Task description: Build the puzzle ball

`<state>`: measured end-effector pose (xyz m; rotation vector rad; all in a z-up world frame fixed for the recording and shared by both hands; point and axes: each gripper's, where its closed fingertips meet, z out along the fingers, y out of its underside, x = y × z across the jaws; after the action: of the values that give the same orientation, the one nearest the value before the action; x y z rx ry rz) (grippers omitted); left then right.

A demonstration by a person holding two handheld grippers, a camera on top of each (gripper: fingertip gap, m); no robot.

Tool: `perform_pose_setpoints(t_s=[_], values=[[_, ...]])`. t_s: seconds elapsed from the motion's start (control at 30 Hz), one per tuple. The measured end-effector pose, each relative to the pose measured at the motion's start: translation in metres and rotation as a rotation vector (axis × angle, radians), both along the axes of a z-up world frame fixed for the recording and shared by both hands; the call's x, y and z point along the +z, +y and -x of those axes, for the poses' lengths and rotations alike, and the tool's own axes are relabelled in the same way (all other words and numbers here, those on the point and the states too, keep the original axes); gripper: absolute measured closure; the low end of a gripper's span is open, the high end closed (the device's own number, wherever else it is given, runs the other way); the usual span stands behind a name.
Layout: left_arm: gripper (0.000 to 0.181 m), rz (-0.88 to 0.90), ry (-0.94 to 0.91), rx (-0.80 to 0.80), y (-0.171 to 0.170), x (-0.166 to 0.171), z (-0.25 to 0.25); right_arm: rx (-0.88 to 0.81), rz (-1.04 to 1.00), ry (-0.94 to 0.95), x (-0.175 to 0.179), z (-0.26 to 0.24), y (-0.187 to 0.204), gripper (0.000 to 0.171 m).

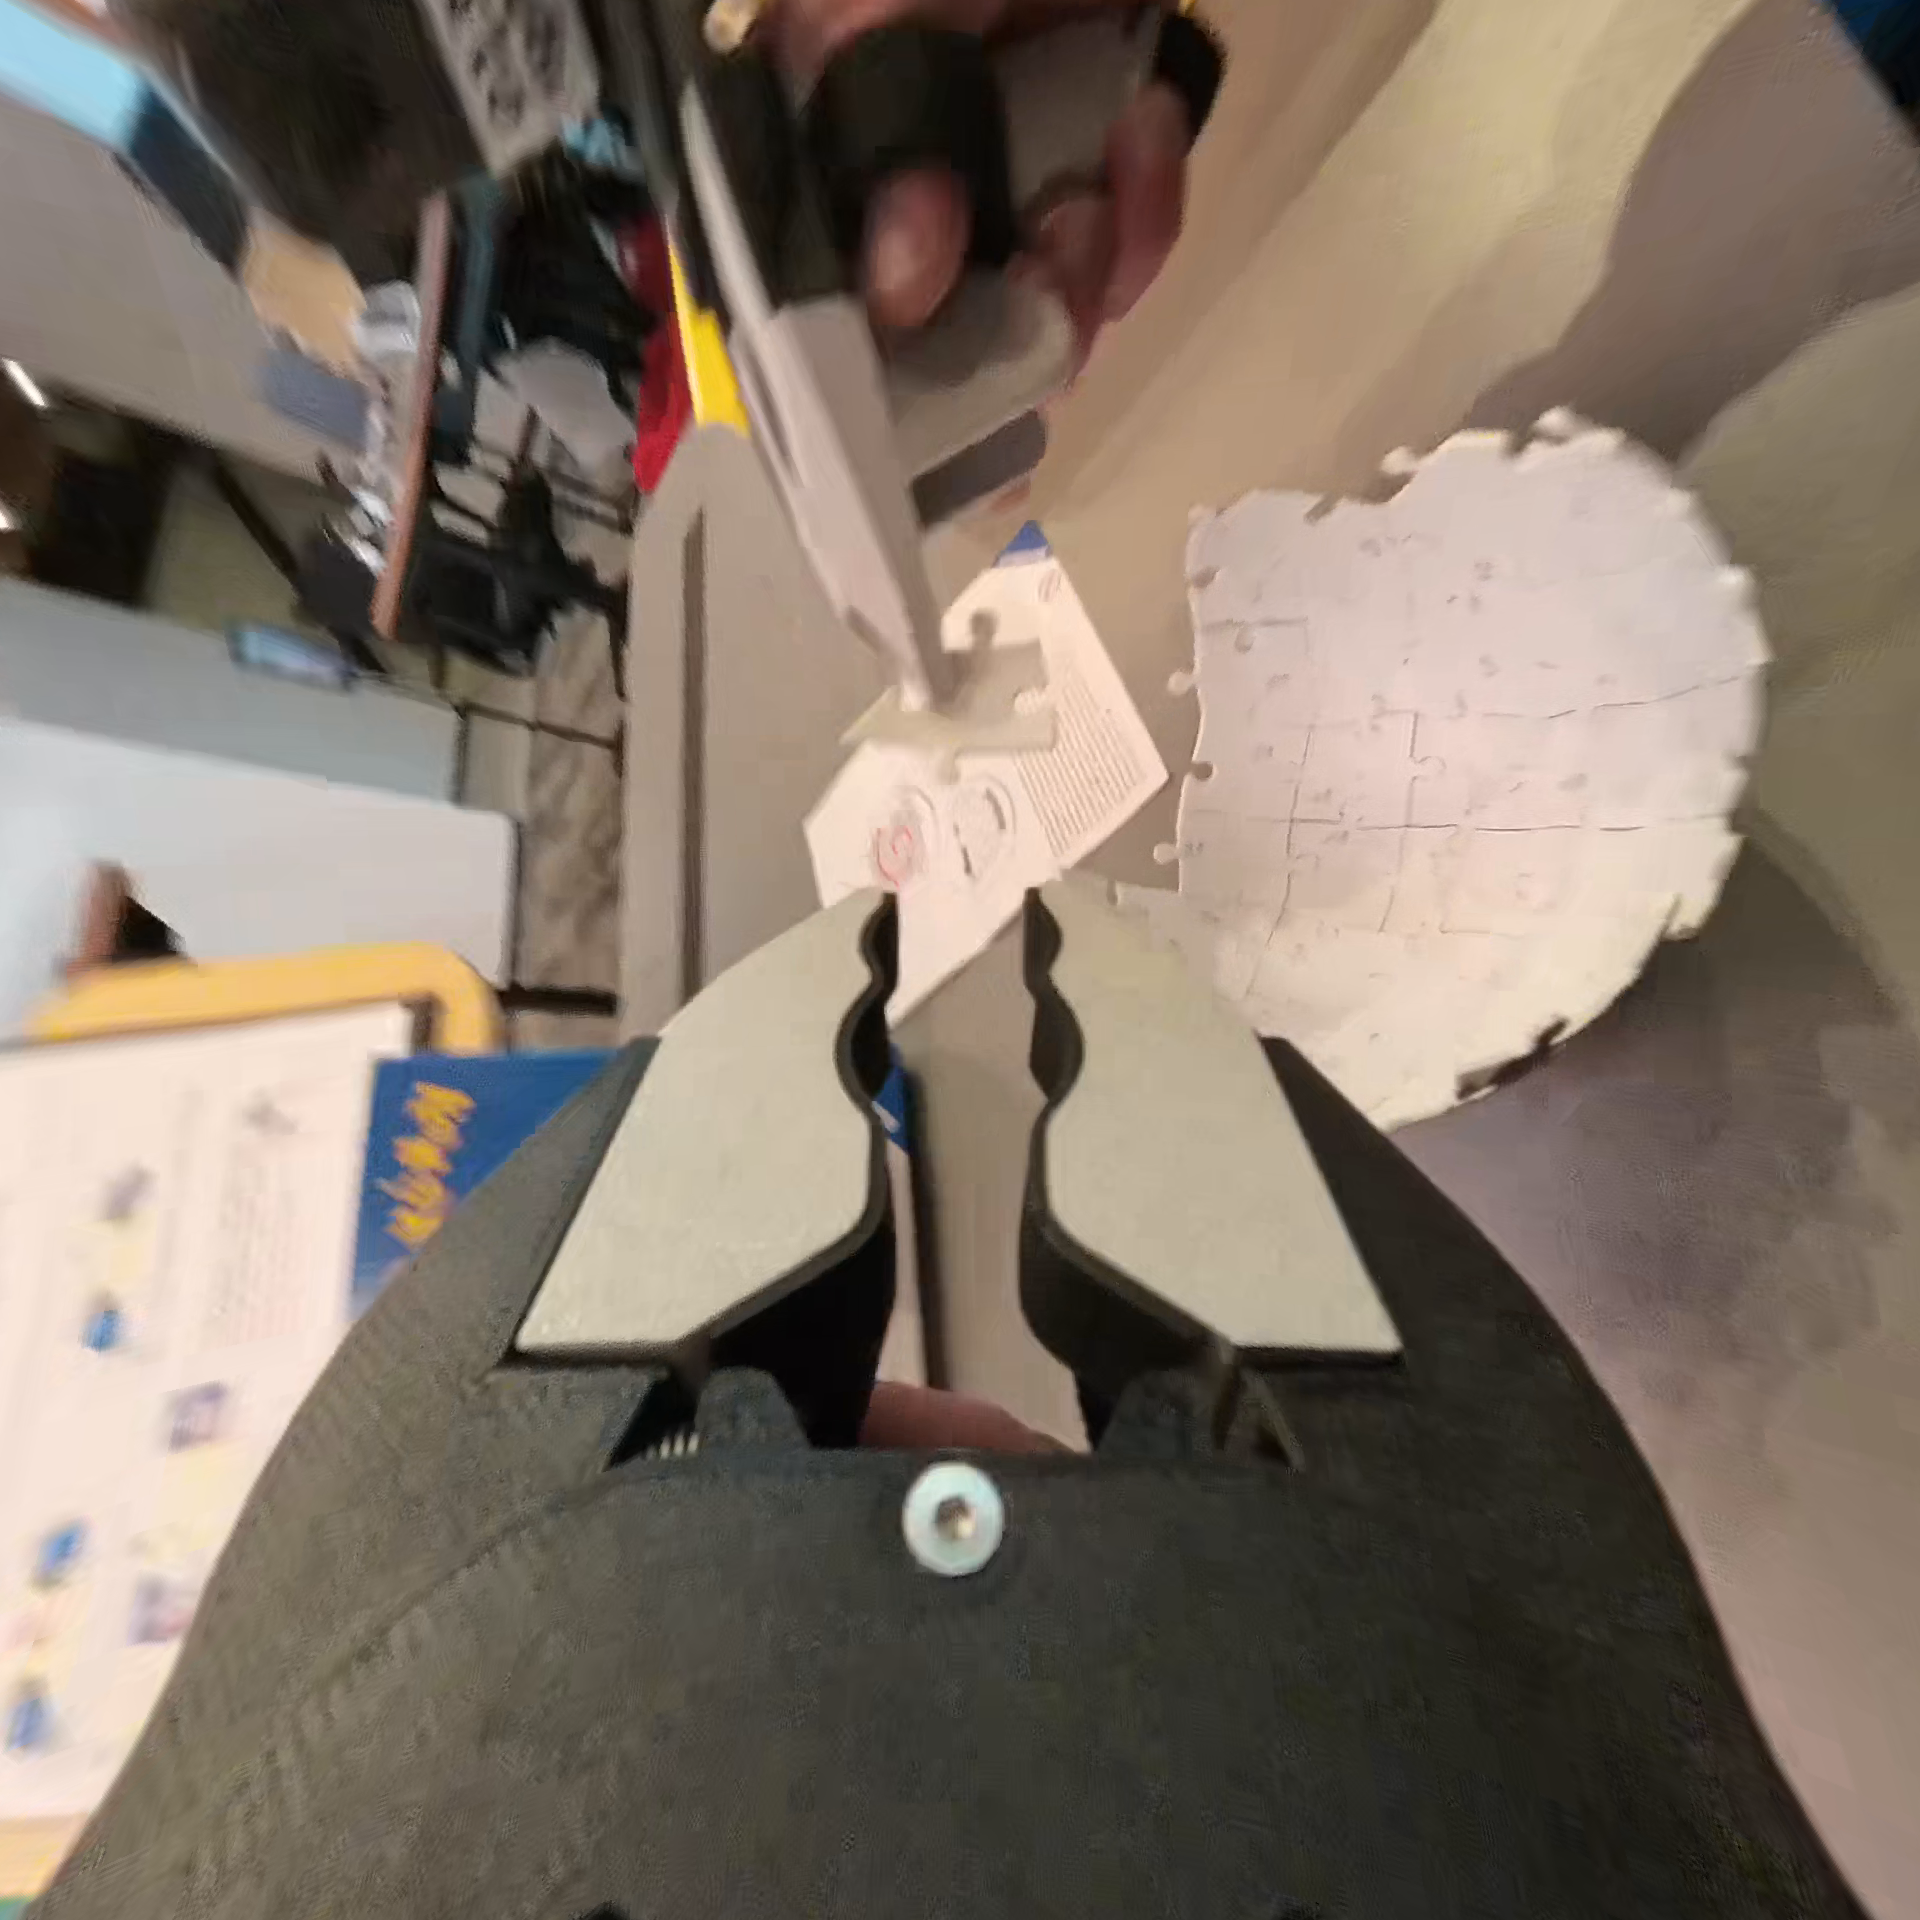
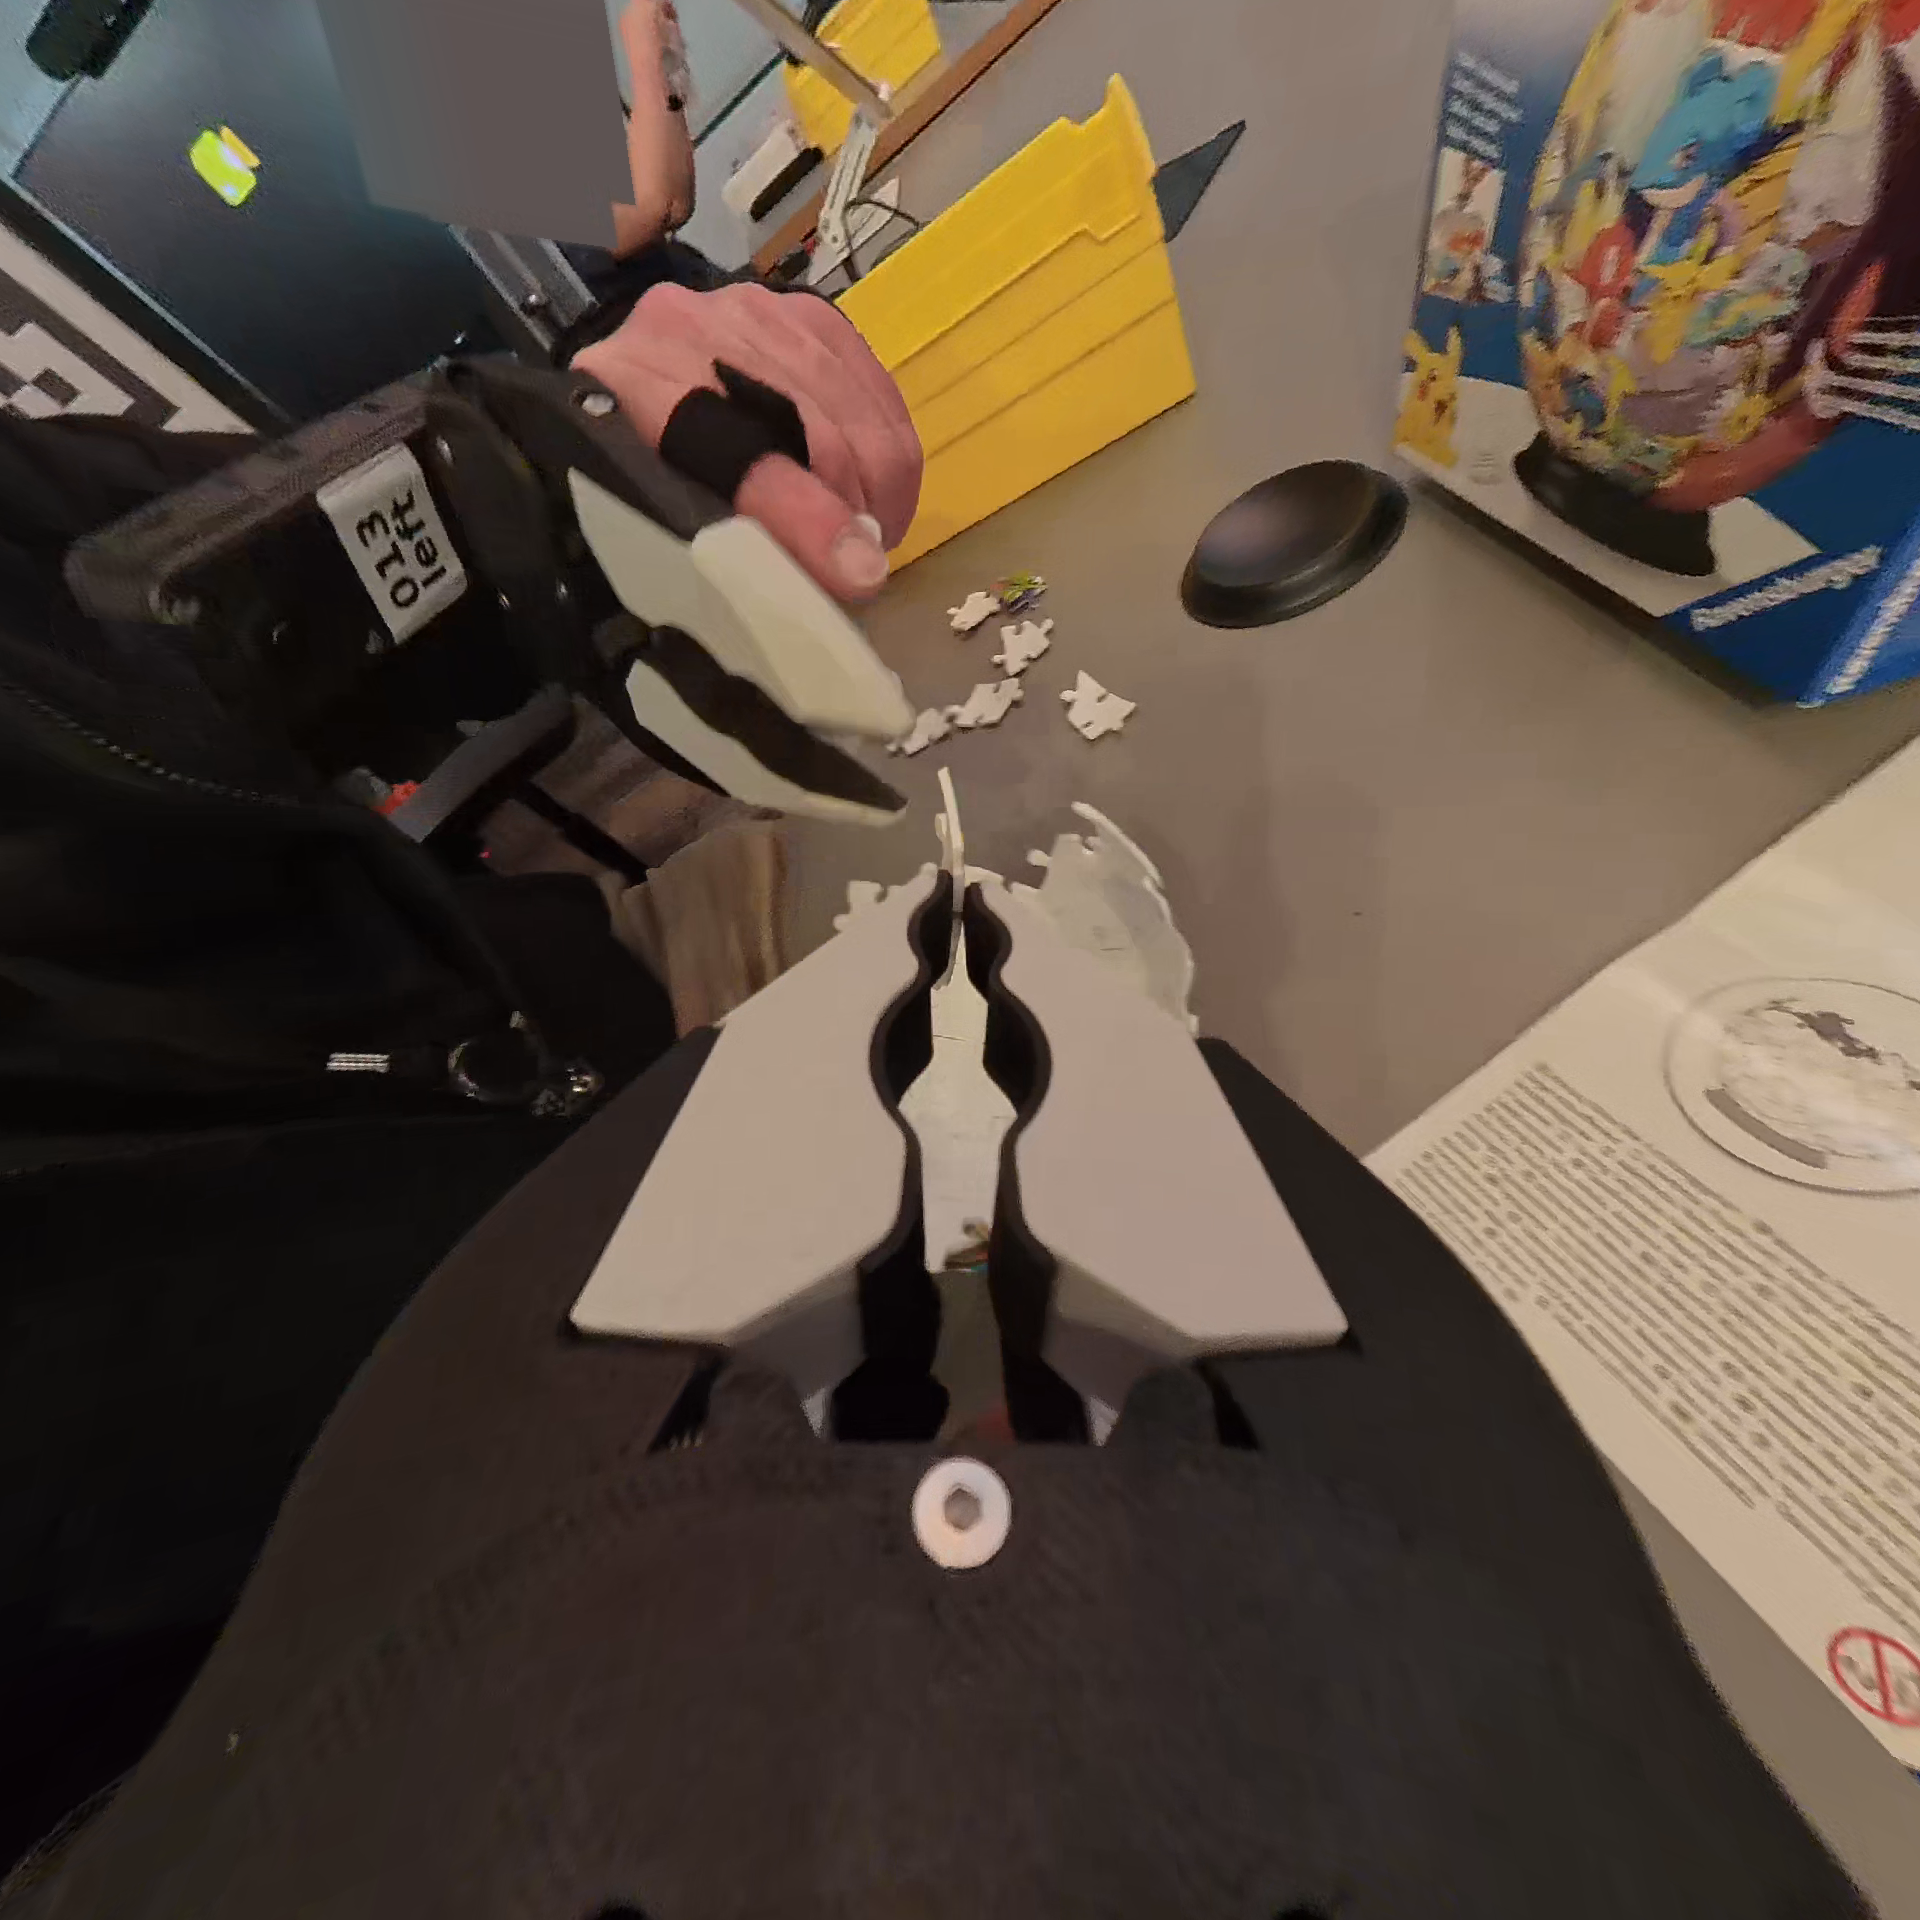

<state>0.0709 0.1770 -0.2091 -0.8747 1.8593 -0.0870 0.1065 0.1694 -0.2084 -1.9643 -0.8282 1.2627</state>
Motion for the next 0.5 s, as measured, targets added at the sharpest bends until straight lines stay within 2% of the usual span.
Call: perform_pose_setpoints(t_s=[0.2,0.5], values=[[0.129,0.404,0.060,0.199,0.027,-0.041,0.004,-0.046,-0.027,-0.126,-0.039,-0.005,0.010,0.171],[0.133,0.834,0.168,0.235,0.023,-0.075,-0.009,-0.085,-0.058,-0.178,-0.064,-0.002,0.021,0.171]])
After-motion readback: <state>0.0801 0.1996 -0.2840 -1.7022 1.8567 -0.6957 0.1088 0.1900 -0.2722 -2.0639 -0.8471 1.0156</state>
